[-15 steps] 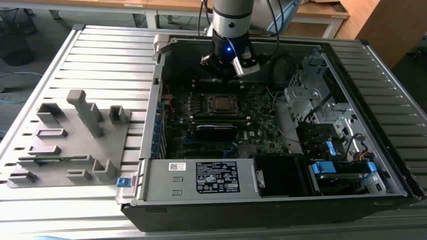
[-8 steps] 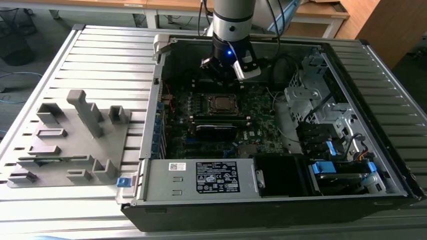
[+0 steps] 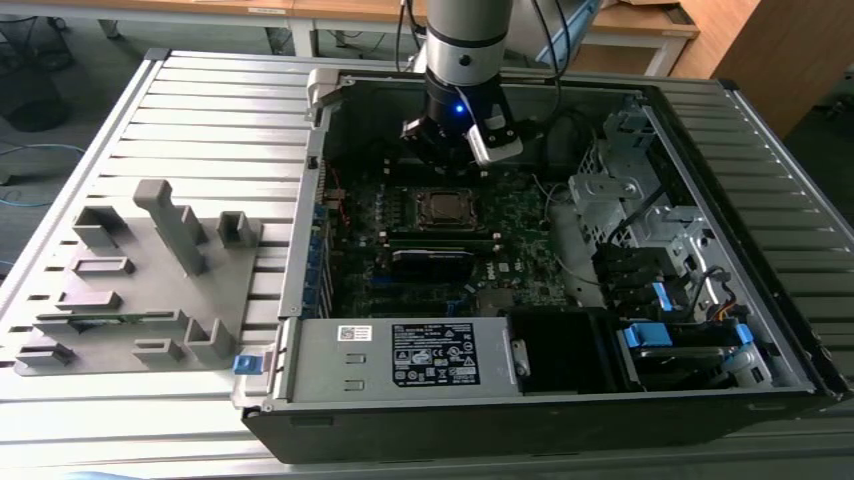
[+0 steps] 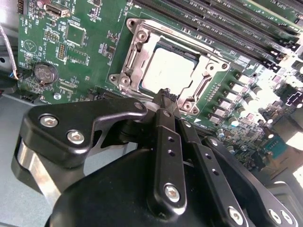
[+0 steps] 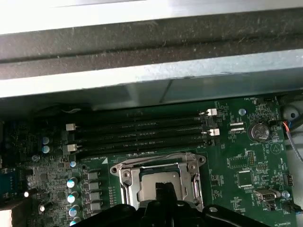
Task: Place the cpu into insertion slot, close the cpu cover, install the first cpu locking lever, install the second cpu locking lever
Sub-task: 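Install the first cpu locking lever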
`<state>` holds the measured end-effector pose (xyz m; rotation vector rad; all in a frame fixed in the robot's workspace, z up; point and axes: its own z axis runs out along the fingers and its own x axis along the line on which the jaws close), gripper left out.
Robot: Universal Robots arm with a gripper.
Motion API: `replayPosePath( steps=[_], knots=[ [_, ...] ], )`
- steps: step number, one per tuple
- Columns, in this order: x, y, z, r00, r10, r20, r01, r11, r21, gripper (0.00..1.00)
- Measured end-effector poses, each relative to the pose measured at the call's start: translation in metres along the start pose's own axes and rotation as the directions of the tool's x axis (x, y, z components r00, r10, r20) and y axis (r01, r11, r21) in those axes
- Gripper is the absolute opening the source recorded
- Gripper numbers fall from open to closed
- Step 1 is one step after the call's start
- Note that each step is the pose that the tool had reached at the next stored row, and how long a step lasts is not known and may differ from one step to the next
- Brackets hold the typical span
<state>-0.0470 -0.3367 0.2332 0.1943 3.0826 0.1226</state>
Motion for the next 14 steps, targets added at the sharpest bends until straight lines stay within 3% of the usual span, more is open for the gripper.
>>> replayPosePath(
  steps=[9,14],
  knots=[
    [0.0000,-0.0002,-0.0011,1.0000,0.000,0.0000,0.000,1.0000,0.0001,0.11],
    [-0.0002,0.0001,-0.0048,1.0000,0.000,0.0000,0.000,1.0000,0.0000,0.11]
  ],
)
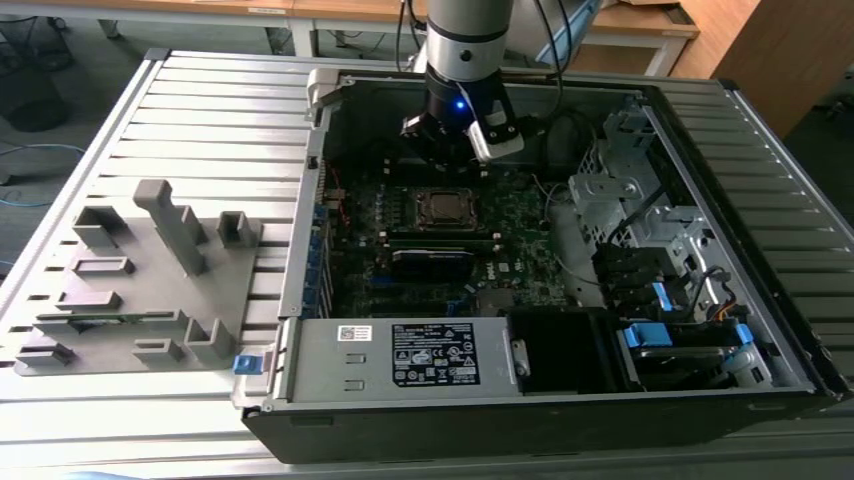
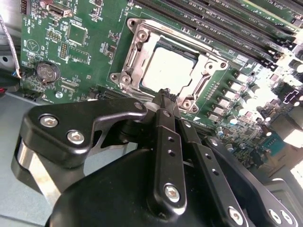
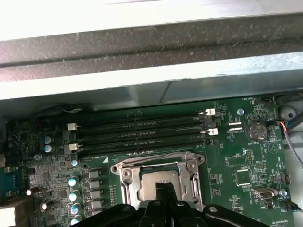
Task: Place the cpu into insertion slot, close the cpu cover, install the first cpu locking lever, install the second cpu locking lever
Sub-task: 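Install the first cpu locking lever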
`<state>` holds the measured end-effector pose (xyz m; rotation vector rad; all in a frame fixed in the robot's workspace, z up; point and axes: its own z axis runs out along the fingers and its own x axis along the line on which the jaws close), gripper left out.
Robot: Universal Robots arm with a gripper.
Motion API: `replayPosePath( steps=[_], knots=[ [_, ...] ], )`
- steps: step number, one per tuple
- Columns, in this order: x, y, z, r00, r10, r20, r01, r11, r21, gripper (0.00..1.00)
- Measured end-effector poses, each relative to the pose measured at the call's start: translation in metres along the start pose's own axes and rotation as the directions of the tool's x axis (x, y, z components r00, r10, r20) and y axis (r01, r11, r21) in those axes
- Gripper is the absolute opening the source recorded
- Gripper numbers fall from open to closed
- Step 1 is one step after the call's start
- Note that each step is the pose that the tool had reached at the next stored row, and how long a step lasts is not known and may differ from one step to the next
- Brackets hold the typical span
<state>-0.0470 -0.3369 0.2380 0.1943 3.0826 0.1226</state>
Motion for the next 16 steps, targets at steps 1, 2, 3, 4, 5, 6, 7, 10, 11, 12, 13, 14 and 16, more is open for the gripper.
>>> replayPosePath(
  steps=[1,2,3,4,5,6,7,10,11,12,13,14,16],
  knots=[
    [0.0000,0.0000,0.0000,1.0000,0.000,0.0001,0.000,1.0000,-0.0002,0.11],
    [0.0000,0.0001,0.0000,1.0000,0.000,0.0002,0.000,1.0000,-0.0004,0.11],
    [0.0000,0.0000,-0.0001,1.0000,0.000,0.0001,0.000,1.0000,-0.0003,0.11],
    [0.0000,0.0000,-0.0003,1.0000,0.000,0.0000,0.000,1.0000,-0.0001,0.11],
    [0.0000,0.0000,-0.0003,1.0000,0.000,0.0000,0.000,1.0000,-0.0001,0.11],
    [-0.0001,-0.0002,-0.0004,1.0000,0.000,-0.0001,0.000,1.0000,0.0001,0.11],
    [-0.0002,-0.0007,-0.0005,1.0000,0.000,-0.0001,0.000,1.0000,0.0002,0.11],
    [-0.0005,-0.0038,-0.0006,1.0000,0.000,0.0000,0.000,1.0000,0.0000,0.11],
    [-0.0007,-0.0050,-0.0007,1.0000,0.000,0.0000,0.000,1.0000,0.0000,0.11],
    [-0.0009,-0.0065,-0.0009,1.0000,0.000,-0.0001,0.000,1.0000,0.0001,0.11],
    [-0.0011,-0.0080,-0.0009,1.0000,0.000,0.0000,0.000,1.0000,0.0000,0.11],
    [-0.0012,-0.0093,-0.0009,1.0000,0.000,0.0000,0.000,1.0000,-0.0001,0.11],
    [-0.0015,-0.0113,-0.0010,1.0000,0.000,0.0000,0.000,1.0000,0.0001,0.11]
  ],
)
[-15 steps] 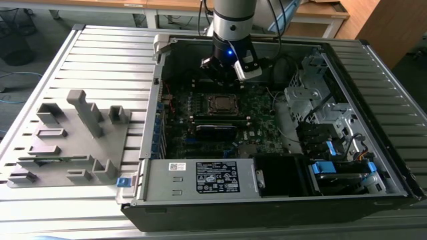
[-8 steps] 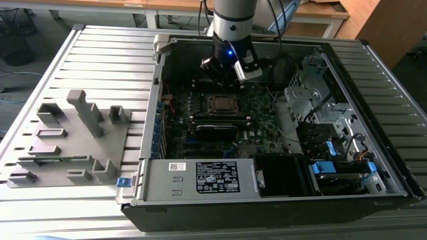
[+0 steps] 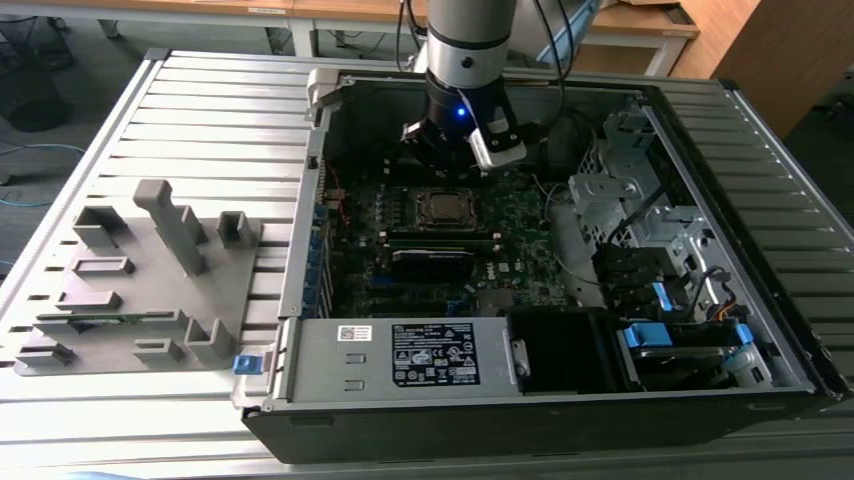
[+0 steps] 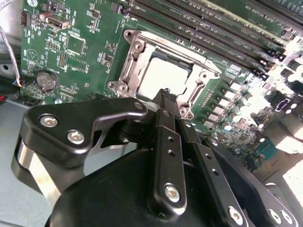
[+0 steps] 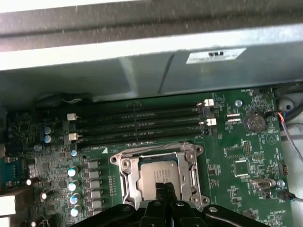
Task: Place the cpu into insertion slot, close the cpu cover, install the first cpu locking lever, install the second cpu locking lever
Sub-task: 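Install the first cpu locking lever, then install the second cpu locking lever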
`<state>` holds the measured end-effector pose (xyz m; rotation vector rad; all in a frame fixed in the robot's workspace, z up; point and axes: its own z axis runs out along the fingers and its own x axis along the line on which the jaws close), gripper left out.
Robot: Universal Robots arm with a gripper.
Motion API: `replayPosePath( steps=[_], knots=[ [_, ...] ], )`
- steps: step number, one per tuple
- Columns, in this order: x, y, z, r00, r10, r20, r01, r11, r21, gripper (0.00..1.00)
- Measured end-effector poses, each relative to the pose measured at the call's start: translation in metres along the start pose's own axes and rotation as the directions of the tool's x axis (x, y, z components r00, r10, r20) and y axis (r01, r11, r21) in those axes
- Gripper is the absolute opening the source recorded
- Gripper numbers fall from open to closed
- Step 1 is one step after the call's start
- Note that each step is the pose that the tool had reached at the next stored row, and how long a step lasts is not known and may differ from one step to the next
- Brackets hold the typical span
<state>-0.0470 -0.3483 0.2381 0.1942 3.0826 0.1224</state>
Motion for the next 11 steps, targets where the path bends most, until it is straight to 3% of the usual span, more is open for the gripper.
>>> replayPosePath(
  steps=[5,11],
  knots=[
    [-0.0001,-0.0006,-0.0004,1.0000,0.000,0.0000,0.000,1.0000,0.0006,0.11],
    [-0.0004,-0.0001,-0.0071,1.0000,0.000,0.0001,0.000,1.0000,0.0004,0.11]
  ],
)
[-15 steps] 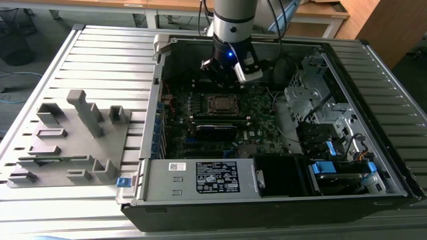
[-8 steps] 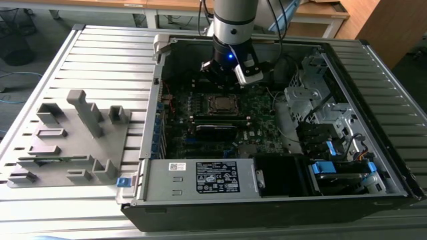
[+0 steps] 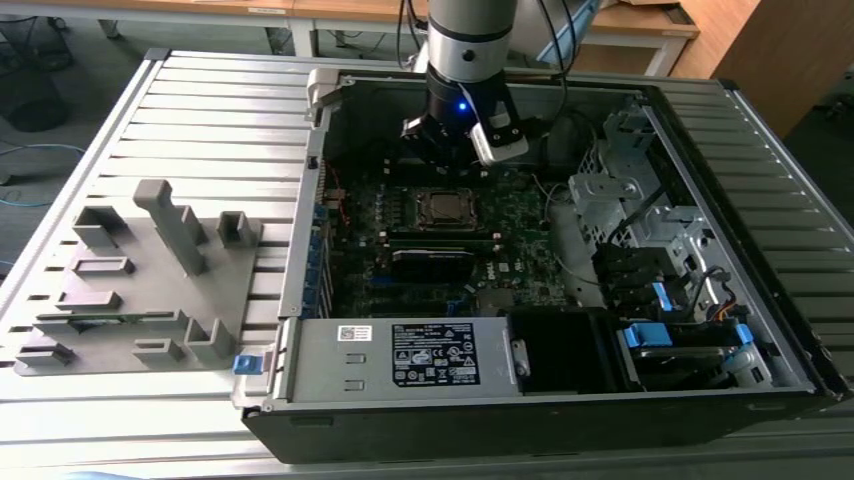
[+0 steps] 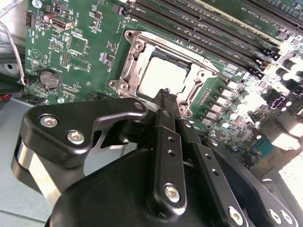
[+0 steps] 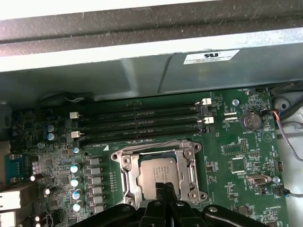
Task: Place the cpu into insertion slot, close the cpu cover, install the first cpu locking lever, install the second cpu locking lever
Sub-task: 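Install the second cpu locking lever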
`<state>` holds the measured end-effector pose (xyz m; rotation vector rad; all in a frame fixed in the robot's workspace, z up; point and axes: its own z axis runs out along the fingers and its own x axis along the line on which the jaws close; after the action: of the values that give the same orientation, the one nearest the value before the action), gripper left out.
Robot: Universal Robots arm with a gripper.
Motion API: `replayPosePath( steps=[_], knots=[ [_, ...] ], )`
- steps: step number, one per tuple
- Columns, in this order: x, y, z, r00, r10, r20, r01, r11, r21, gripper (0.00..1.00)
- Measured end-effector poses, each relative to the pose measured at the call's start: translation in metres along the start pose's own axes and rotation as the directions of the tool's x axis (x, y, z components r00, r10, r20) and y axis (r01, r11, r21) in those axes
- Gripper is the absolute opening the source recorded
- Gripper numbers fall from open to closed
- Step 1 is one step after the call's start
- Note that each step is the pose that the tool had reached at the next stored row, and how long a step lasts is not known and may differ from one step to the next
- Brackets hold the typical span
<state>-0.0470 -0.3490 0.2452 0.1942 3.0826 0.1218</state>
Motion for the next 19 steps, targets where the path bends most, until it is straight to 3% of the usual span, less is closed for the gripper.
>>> replayPosePath(
  steps=[1,10,19],
  knots=[
    [-0.0001,0.0002,-0.0025,1.0000,0.000,0.0000,0.000,1.0000,-0.0001,0.11],
    [-0.0003,-0.0007,-0.0028,1.0000,0.000,-0.0002,0.000,1.0000,0.0001,0.11],
    [-0.0017,-0.0124,-0.0031,1.0000,0.000,-0.0001,0.000,1.0000,0.0000,0.11]
  ],
)
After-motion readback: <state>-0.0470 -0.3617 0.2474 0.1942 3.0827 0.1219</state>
